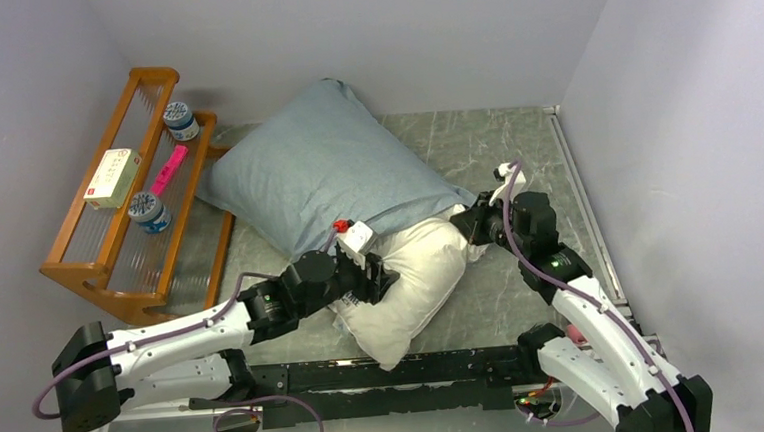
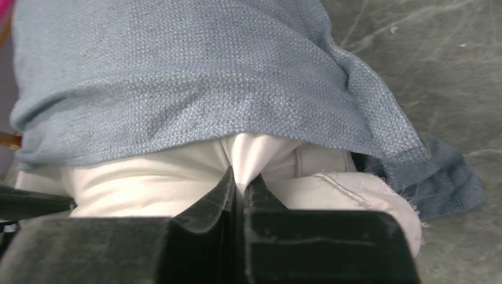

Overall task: Remove the pillowcase from the pillow
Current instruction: Remove the pillow from the pillowcase.

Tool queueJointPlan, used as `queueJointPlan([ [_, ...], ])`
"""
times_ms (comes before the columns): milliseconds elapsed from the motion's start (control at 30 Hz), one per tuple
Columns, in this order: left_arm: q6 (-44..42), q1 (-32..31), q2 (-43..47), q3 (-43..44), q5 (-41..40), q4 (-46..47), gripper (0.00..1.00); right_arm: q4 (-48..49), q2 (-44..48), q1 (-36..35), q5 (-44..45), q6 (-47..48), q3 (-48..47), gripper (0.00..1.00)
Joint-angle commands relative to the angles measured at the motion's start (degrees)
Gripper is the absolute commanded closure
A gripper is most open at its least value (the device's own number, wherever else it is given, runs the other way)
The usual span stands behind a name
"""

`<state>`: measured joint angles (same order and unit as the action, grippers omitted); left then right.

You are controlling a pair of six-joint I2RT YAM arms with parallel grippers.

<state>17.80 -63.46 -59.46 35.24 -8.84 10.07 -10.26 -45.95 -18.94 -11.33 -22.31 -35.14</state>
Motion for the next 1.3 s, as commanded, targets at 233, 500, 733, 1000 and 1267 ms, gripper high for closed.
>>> queueJointPlan([
  [233,-14.1,0.8,-2.9,17.5,-5.6,-13.6,0.27,-2.4,7.7,-0.3,-9.6,3.7,-1.0,1.00],
  [500,-23.1,1.6,-14.8,33.9,-4.8,-16.1,0.21,-3.1,9.7,-0.4,-11.9,5.6,-2.0,1.00],
  [733,-23.6,4.6,-24.8,45.9,1.9,-20.2,0.18,-4.1,10.5,-0.4,-12.1,7.2,-2.8,1.00],
  [1000,-23.7,7.7,-32.6,53.8,9.7,-25.2,0.20,-4.4,11.0,-0.5,-12.7,8.2,-3.3,1.00],
  [1267,-26.0,8.7,-37.7,59.4,21.7,-31.8,0.21,-3.5,11.5,-0.4,-13.4,8.1,-2.8,1.00],
])
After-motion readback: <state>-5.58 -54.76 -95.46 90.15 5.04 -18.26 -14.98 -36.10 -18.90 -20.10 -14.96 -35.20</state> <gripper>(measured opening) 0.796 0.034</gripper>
